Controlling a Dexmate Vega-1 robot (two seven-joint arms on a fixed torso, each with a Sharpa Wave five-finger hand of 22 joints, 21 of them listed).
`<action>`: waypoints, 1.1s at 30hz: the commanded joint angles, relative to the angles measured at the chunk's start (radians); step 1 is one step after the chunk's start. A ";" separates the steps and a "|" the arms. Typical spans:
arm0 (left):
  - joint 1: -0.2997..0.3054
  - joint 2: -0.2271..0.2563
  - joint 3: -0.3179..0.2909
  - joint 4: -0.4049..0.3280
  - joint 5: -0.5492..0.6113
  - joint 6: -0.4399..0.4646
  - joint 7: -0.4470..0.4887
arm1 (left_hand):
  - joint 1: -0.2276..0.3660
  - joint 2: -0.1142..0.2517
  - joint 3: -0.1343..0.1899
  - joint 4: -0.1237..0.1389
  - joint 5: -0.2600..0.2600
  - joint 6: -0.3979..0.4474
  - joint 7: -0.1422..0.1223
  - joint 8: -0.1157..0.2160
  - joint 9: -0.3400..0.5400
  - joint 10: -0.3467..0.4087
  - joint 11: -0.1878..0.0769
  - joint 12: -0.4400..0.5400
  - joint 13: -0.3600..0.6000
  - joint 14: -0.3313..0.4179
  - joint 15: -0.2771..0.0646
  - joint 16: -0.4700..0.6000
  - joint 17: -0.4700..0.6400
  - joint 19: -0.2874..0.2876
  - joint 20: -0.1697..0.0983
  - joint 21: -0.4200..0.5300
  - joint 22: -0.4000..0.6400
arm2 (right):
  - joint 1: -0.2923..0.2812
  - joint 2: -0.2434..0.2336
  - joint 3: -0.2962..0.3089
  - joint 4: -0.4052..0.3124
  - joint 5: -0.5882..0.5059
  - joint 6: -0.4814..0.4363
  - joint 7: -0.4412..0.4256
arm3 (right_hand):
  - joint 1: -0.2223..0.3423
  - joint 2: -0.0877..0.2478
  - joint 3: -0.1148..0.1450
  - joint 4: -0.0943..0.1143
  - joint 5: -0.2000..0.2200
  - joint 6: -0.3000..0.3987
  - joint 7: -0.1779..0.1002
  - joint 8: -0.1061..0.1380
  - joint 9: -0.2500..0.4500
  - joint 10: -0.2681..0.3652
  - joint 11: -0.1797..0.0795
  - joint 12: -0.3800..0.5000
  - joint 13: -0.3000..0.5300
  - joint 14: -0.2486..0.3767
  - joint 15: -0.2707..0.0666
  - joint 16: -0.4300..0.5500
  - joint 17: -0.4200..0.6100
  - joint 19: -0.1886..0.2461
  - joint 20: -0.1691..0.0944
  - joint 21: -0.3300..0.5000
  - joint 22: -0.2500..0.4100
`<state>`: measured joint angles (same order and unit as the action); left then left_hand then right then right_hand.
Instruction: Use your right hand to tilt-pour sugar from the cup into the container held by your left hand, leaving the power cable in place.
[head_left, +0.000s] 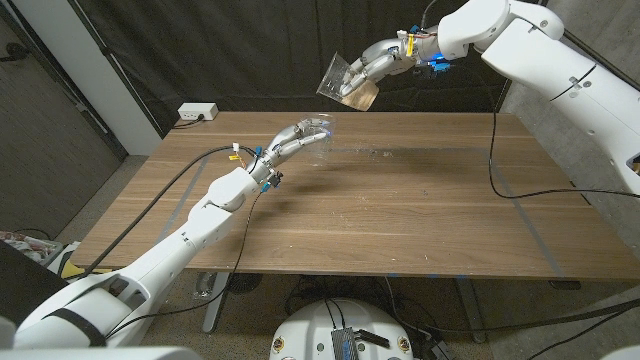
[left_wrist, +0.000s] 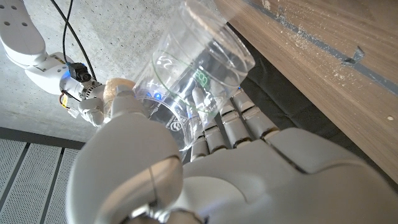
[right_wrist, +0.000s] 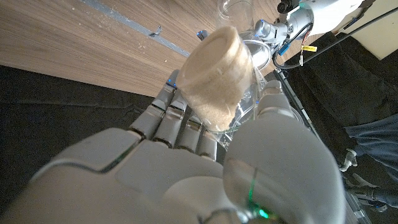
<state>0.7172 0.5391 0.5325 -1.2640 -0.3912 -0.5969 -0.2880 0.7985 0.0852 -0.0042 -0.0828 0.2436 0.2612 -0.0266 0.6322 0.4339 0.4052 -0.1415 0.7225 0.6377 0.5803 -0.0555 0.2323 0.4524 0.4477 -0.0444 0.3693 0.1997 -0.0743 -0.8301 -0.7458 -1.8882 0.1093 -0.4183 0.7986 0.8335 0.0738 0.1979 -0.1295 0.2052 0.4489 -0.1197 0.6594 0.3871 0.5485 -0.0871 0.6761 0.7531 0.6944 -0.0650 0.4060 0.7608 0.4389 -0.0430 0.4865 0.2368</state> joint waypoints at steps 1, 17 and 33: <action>0.007 0.010 -0.006 -0.018 -0.004 -0.004 -0.007 | 0.008 -0.007 -0.004 -0.005 -0.004 0.000 0.000 0.008 0.005 -0.004 0.003 0.006 0.007 0.008 -0.121 -0.004 0.004 0.003 -0.008 0.000 0.003 | -0.002 0.002 -0.015 0.001 -0.034 0.009 0.016 | -0.005 -0.008 0.002 0.002 0.009 0.025 -0.022 -0.002 0.001 0.008 0.004 -0.005 0.007 0.008 -0.163 -0.006 -0.002 0.006 -0.064 0.008 -0.002; 0.022 0.029 -0.016 -0.048 -0.001 -0.006 -0.003 | 0.006 -0.010 -0.010 -0.004 -0.004 -0.007 -0.005 0.009 0.009 -0.012 0.010 0.012 0.016 0.011 -0.122 -0.008 0.009 0.003 -0.009 -0.002 0.003 | -0.006 -0.003 -0.029 -0.011 -0.076 0.029 0.043 | -0.016 -0.014 0.000 0.005 0.023 0.037 -0.028 0.000 0.002 0.010 0.000 -0.007 0.018 0.013 -0.163 -0.012 -0.011 0.004 -0.061 0.008 -0.005; 0.019 0.039 -0.022 -0.044 0.013 -0.023 -0.002 | -0.007 -0.012 -0.020 0.003 -0.003 -0.012 -0.033 0.008 0.011 -0.026 0.002 0.013 0.021 0.004 -0.126 -0.015 0.014 0.000 -0.010 -0.004 0.003 | 0.017 0.018 -0.054 0.005 -0.148 0.076 0.093 | -0.041 -0.018 -0.006 0.015 0.039 0.032 -0.042 -0.010 -0.002 0.008 -0.002 -0.018 0.019 0.023 -0.162 -0.016 -0.019 -0.001 -0.055 0.006 -0.009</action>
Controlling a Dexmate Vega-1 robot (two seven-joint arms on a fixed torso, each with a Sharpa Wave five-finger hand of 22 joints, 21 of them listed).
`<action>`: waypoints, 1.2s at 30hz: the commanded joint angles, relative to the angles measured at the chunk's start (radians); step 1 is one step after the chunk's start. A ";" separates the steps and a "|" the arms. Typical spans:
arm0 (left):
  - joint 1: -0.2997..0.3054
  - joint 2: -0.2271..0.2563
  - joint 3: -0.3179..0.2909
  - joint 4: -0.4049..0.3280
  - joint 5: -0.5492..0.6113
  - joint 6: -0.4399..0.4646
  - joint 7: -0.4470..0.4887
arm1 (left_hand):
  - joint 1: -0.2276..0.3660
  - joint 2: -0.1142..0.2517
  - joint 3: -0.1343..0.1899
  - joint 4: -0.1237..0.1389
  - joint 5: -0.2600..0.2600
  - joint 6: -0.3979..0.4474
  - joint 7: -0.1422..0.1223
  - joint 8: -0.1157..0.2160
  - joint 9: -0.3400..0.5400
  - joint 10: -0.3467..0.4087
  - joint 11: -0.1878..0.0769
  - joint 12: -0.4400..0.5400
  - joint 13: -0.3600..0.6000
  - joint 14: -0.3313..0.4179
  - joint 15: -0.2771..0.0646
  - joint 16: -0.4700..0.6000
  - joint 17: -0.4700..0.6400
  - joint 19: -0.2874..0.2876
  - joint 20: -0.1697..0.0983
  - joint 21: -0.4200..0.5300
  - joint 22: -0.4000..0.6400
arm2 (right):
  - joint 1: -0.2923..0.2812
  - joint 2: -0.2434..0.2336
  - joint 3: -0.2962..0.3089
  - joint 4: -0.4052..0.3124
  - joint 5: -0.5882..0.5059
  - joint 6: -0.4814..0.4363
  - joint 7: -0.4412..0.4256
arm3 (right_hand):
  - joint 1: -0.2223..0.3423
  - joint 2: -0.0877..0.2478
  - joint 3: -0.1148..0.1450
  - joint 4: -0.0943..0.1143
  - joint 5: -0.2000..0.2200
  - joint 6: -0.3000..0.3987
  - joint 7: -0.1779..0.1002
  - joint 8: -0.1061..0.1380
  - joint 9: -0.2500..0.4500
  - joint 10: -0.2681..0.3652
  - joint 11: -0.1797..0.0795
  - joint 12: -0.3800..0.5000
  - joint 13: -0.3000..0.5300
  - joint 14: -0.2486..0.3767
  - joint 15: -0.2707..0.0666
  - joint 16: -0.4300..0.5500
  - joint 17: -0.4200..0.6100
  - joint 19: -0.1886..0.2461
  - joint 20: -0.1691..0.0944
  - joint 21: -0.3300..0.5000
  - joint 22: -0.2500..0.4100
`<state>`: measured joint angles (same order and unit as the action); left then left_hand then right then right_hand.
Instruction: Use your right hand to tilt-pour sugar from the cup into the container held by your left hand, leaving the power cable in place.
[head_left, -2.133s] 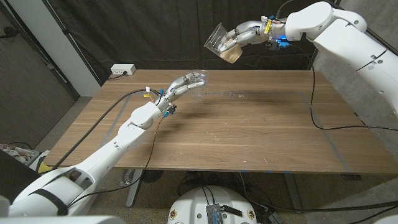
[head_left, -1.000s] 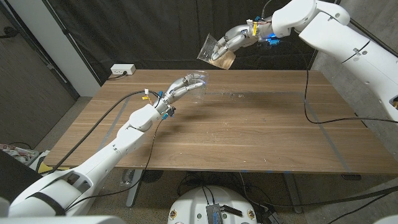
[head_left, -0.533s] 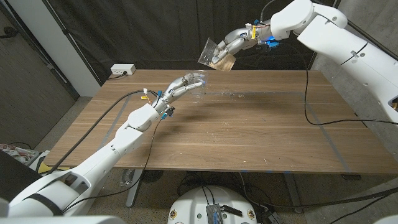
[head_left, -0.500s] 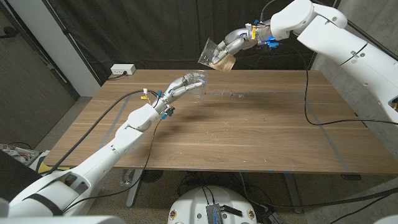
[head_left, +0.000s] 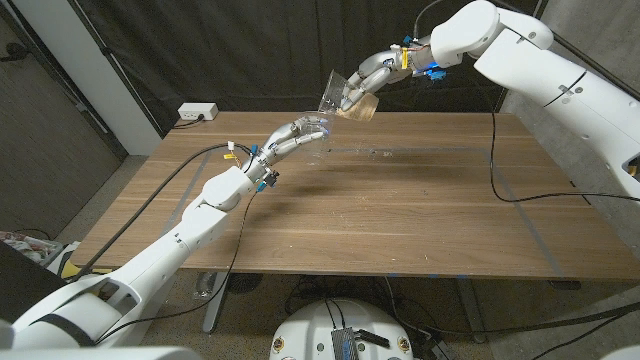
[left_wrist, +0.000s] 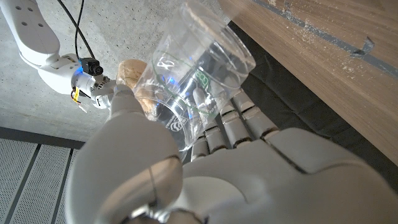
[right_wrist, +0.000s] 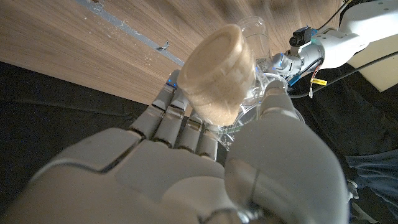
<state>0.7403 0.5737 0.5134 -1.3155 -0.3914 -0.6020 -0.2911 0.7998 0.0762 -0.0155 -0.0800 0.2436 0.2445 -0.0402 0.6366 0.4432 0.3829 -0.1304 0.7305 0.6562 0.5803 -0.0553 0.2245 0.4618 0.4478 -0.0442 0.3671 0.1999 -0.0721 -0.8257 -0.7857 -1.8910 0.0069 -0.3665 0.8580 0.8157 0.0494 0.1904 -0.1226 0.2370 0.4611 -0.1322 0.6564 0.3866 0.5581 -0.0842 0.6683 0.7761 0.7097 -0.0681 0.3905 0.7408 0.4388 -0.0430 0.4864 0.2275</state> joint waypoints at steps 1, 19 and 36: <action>-0.006 0.002 -0.002 0.014 0.015 -0.023 0.000 | -0.010 -0.003 -0.010 0.001 -0.004 0.006 -0.019 0.003 0.001 -0.003 -0.010 0.005 0.002 0.004 -0.127 -0.007 0.005 -0.001 -0.010 -0.002 0.003 | 0.018 0.015 -0.018 0.007 -0.054 0.026 0.039 | -0.025 0.006 0.002 0.009 0.007 0.019 -0.029 -0.007 -0.002 -0.002 -0.003 -0.010 -0.003 0.007 -0.159 -0.001 0.000 -0.002 -0.055 0.006 0.000; -0.021 -0.005 0.007 0.049 0.019 -0.053 -0.024 | -0.021 -0.001 -0.019 0.008 -0.008 0.007 -0.018 -0.001 -0.010 -0.004 -0.012 -0.006 -0.018 0.005 -0.137 -0.012 0.009 -0.004 -0.014 -0.003 0.003 | 0.049 0.037 -0.048 0.011 -0.123 0.045 0.101 | -0.036 0.006 0.004 0.007 0.007 0.027 -0.032 -0.026 -0.020 0.014 -0.008 -0.024 -0.009 0.006 -0.161 -0.009 -0.008 -0.005 -0.054 0.003 -0.004; -0.018 -0.013 0.011 0.069 0.004 -0.094 -0.051 | -0.054 0.010 -0.036 0.031 -0.019 0.038 -0.129 -0.003 -0.032 -0.013 -0.048 -0.032 -0.052 -0.027 -0.141 -0.025 0.014 -0.009 -0.017 -0.006 0.005 | 0.062 0.043 -0.059 0.004 -0.186 0.048 0.150 | -0.079 0.045 0.007 0.030 -0.031 -0.055 -0.036 -0.092 -0.045 -0.014 -0.014 -0.072 -0.038 -0.008 -0.163 -0.013 -0.006 -0.025 -0.050 -0.005 -0.006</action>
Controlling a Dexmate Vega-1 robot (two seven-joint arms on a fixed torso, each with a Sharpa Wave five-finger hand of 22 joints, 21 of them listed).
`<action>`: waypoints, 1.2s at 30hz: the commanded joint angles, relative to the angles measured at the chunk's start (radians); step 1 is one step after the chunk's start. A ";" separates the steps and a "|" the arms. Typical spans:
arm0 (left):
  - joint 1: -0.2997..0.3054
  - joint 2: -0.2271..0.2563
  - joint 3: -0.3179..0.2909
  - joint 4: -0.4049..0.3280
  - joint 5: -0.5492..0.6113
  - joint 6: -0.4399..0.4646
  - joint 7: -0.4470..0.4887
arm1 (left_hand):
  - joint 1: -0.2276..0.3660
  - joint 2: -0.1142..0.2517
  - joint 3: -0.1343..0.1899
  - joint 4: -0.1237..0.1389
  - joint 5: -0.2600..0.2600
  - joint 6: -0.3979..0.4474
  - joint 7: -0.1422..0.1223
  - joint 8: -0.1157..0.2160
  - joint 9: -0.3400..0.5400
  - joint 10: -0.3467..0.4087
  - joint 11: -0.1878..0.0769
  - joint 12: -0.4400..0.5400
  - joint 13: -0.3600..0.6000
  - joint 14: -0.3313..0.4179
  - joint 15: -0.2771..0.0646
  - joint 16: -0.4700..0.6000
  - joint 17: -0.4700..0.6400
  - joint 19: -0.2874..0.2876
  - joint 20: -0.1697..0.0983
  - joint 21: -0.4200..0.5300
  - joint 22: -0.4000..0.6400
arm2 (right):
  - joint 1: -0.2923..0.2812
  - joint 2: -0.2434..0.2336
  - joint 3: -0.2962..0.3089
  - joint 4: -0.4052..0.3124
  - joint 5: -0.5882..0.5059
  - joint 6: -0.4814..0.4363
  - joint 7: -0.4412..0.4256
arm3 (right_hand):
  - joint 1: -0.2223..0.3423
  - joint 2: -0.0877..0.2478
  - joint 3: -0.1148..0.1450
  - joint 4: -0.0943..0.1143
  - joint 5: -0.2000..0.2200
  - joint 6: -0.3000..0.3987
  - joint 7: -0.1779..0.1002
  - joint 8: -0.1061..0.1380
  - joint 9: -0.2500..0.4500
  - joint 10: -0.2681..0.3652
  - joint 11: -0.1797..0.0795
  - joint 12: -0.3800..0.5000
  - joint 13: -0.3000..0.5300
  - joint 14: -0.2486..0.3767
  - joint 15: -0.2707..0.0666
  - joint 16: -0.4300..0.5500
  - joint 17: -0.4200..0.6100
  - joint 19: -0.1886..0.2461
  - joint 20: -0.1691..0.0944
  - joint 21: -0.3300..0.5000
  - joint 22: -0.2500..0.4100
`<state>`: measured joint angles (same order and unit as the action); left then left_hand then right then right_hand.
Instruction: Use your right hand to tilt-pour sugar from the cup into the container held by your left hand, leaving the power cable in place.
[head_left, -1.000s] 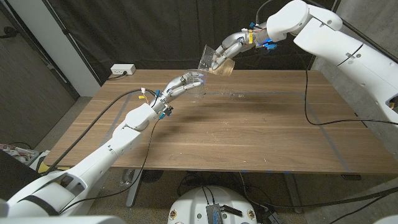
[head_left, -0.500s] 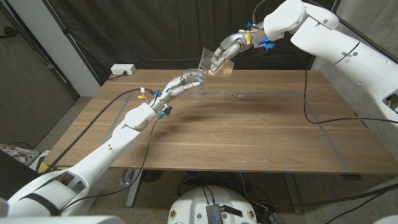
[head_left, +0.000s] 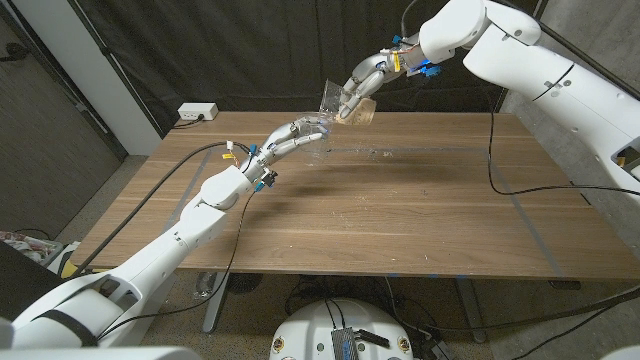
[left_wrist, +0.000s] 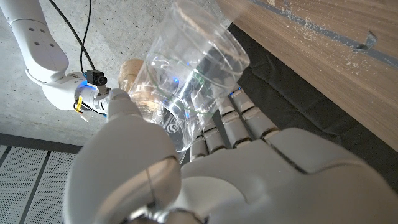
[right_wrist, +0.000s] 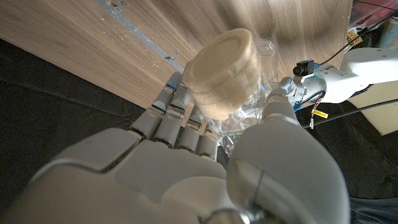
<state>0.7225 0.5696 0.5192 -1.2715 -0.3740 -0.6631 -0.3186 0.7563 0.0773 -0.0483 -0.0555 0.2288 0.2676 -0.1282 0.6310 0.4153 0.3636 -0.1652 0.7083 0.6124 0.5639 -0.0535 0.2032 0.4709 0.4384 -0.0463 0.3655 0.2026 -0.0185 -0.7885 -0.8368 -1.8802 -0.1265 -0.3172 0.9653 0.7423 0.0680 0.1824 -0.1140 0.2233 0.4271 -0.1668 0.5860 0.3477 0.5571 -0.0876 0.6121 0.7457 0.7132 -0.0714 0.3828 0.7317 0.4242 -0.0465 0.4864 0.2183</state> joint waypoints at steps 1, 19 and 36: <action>0.000 -0.009 0.005 0.025 -0.013 -0.034 -0.026 | -0.012 0.011 -0.004 0.009 -0.006 0.018 -0.055 0.002 -0.007 0.003 -0.024 -0.015 -0.013 -0.011 -0.144 -0.003 0.005 0.000 -0.016 -0.004 0.003 | 0.010 0.006 -0.009 -0.007 -0.055 -0.002 0.047 | -0.009 0.032 0.016 0.023 -0.021 -0.031 -0.005 -0.029 -0.008 -0.024 -0.013 -0.022 -0.009 -0.019 -0.159 -0.009 0.003 -0.020 -0.052 -0.008 0.003; -0.013 -0.013 0.011 0.073 0.012 -0.066 -0.029 | -0.003 0.028 -0.004 0.009 -0.023 -0.012 -0.065 -0.025 -0.038 -0.027 -0.025 -0.069 -0.061 -0.039 -0.138 -0.007 -0.001 -0.003 -0.016 -0.006 0.004 | 0.049 0.041 -0.038 0.017 -0.103 0.016 0.099 | -0.024 0.050 0.024 0.017 -0.039 -0.042 -0.013 -0.064 -0.012 -0.040 -0.018 -0.043 -0.010 -0.043 -0.159 -0.015 0.006 -0.031 -0.059 -0.012 0.004; -0.065 -0.045 0.030 0.156 0.017 -0.091 -0.056 | 0.006 0.044 -0.001 0.011 -0.032 -0.041 -0.017 -0.051 -0.061 -0.015 -0.016 -0.091 -0.083 -0.045 -0.130 -0.002 -0.009 -0.009 -0.014 -0.008 0.004 | 0.102 0.062 -0.060 0.012 -0.160 0.001 0.168 | -0.024 0.050 0.032 0.001 -0.040 -0.028 -0.018 -0.084 -0.010 -0.026 -0.021 -0.048 -0.013 -0.037 -0.160 -0.015 0.006 -0.027 -0.055 -0.008 0.005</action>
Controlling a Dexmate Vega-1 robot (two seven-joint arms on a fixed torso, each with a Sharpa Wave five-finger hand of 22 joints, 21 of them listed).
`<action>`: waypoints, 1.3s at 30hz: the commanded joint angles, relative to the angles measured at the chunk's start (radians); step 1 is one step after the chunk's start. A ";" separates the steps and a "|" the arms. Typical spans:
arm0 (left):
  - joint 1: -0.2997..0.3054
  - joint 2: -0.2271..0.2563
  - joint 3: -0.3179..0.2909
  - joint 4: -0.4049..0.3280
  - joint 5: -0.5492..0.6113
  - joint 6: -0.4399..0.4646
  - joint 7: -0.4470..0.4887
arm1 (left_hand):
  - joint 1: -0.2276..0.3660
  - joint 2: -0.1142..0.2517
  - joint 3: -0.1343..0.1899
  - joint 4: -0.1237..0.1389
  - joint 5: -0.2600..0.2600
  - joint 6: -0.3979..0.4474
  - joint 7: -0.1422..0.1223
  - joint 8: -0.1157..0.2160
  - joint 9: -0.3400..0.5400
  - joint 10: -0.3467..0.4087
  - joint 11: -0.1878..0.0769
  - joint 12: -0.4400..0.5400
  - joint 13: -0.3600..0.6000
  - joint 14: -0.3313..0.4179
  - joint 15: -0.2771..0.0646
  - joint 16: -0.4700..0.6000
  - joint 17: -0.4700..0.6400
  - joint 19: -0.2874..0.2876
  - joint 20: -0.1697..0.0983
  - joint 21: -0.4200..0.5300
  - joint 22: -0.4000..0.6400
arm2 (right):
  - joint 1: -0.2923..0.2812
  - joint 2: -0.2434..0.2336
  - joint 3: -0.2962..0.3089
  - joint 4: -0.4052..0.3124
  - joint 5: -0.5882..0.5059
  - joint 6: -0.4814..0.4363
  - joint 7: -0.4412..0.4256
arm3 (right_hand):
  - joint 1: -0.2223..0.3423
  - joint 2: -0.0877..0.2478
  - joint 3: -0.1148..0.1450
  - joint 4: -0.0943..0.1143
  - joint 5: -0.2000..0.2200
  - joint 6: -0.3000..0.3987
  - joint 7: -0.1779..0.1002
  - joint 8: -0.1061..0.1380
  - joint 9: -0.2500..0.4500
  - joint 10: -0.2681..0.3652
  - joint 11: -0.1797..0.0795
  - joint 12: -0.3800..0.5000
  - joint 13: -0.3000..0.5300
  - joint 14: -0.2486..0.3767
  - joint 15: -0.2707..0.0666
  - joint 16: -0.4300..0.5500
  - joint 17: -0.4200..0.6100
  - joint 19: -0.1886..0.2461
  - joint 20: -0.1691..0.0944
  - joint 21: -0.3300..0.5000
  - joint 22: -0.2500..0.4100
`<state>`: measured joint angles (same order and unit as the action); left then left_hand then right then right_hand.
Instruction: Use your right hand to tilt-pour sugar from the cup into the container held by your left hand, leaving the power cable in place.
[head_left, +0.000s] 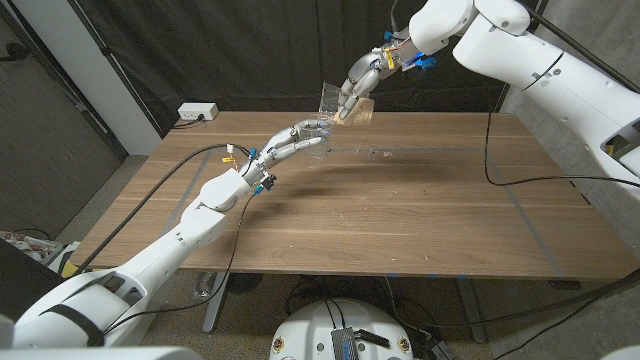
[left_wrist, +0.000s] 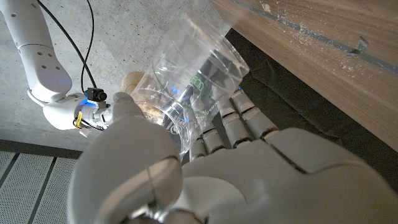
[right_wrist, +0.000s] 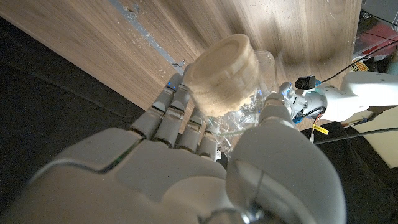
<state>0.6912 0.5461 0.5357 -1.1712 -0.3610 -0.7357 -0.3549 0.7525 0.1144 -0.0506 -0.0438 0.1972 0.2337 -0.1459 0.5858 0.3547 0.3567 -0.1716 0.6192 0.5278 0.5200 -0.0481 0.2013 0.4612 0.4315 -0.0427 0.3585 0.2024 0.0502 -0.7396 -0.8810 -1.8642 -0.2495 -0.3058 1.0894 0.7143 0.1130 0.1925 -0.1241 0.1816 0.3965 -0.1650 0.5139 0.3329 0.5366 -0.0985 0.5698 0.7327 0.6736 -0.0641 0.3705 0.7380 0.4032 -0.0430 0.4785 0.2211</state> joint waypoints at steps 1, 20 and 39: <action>-0.037 -0.023 0.015 0.059 0.004 -0.019 -0.023 | 0.010 0.007 0.001 -0.001 -0.001 -0.012 0.001 -0.008 -0.001 -0.011 -0.010 -0.004 0.001 -0.004 -0.131 -0.001 0.000 -0.003 -0.015 -0.002 0.004 | 0.035 0.014 -0.018 -0.004 -0.040 -0.011 0.048 | 0.003 0.005 0.022 0.011 0.001 -0.001 -0.022 -0.014 0.005 -0.013 -0.017 -0.009 0.001 0.001 -0.167 -0.005 -0.002 -0.012 -0.062 -0.003 0.002; -0.034 -0.028 0.023 0.052 -0.007 -0.020 -0.038 | -0.007 0.036 0.007 0.024 -0.002 -0.156 -0.054 -0.090 -0.020 -0.099 -0.026 -0.088 -0.039 -0.073 -0.114 -0.001 -0.010 -0.017 -0.003 -0.005 0.006 | 0.065 0.032 -0.053 -0.017 -0.133 -0.017 0.103 | -0.002 0.041 0.045 0.017 0.010 -0.053 -0.003 -0.057 0.003 -0.047 -0.018 -0.039 -0.016 -0.026 -0.169 -0.026 -0.010 -0.021 -0.066 -0.002 0.005; -0.030 -0.026 0.035 0.044 -0.001 0.005 -0.044 | 0.002 0.028 0.010 0.027 -0.002 -0.103 -0.025 -0.083 -0.026 -0.063 -0.019 -0.111 -0.053 -0.065 -0.109 0.012 -0.028 -0.018 -0.002 -0.003 0.006 | 0.072 0.027 -0.059 -0.060 -0.226 -0.021 0.189 | 0.004 0.043 0.058 0.010 0.011 -0.031 0.001 -0.060 0.006 -0.044 -0.017 -0.037 -0.012 -0.026 -0.170 -0.031 -0.011 -0.021 -0.067 0.000 0.006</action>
<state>0.6598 0.5208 0.5639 -1.1241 -0.3667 -0.7468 -0.3946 0.7431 0.1440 -0.0394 -0.0189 0.1971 0.1230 -0.1723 0.4987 0.3292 0.2840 -0.1911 0.5098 0.4725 0.4498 -0.0463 0.2079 0.4337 0.4154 -0.0481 0.3548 0.2072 0.1138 -0.7078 -0.9381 -1.8934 -0.4251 -0.3183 1.2257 0.6985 0.1338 0.2118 -0.1434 0.1854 0.3594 -0.1626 0.4559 0.3368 0.4895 -0.1160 0.5288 0.7160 0.6466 -0.0627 0.3433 0.7272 0.3850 -0.0428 0.4785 0.2257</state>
